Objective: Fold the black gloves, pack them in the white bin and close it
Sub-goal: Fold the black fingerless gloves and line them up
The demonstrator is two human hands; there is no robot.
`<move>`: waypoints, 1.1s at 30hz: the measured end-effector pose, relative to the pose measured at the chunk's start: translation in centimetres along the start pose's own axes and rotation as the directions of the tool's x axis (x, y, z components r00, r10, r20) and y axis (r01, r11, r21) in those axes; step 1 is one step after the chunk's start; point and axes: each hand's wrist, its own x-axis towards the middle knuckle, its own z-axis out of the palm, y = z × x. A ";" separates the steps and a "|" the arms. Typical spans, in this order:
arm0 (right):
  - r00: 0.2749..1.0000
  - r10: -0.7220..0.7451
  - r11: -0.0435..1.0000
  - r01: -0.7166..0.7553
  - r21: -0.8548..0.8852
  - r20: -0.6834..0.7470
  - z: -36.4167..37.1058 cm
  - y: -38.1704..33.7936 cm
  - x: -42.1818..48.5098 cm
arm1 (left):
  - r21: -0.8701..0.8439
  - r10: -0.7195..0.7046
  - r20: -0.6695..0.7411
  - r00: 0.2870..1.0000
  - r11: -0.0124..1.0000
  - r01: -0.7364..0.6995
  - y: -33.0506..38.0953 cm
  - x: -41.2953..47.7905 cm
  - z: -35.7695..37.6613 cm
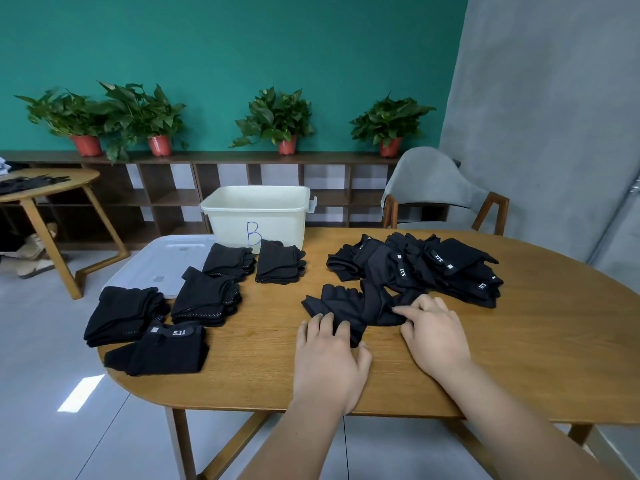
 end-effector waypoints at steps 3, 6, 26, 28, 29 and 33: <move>0.996 0.029 0.998 -0.033 -0.051 -0.087 -0.7 -0.4 -1.4 | 0.000 -0.018 0.006 1.000 1.000 0.018 0.0 -0.1 -0.1; 0.991 0.050 0.998 -0.055 -0.030 -0.127 -1.2 -0.8 -2.4 | -0.015 -0.021 -0.008 1.000 1.000 0.021 0.0 0.0 -0.4; 0.988 -0.131 0.987 0.122 0.103 0.080 -3.4 -2.2 -4.7 | -0.142 0.344 0.106 0.933 0.934 -0.328 0.0 -0.1 -1.5; 0.995 -0.081 0.996 0.079 0.041 0.051 -3.5 -2.3 -4.7 | -0.146 0.322 0.102 0.941 0.941 -0.306 -0.1 -0.1 -1.4; 0.998 -0.055 0.998 0.055 0.013 0.025 -3.5 -2.4 -4.8 | -0.144 0.309 0.104 0.945 0.945 -0.293 -0.2 -0.1 -1.4; 0.999 0.006 0.998 -0.008 -0.066 -0.033 -3.5 -2.3 -5.0 | -0.120 0.289 0.128 0.949 0.954 -0.274 -0.2 -0.1 -1.2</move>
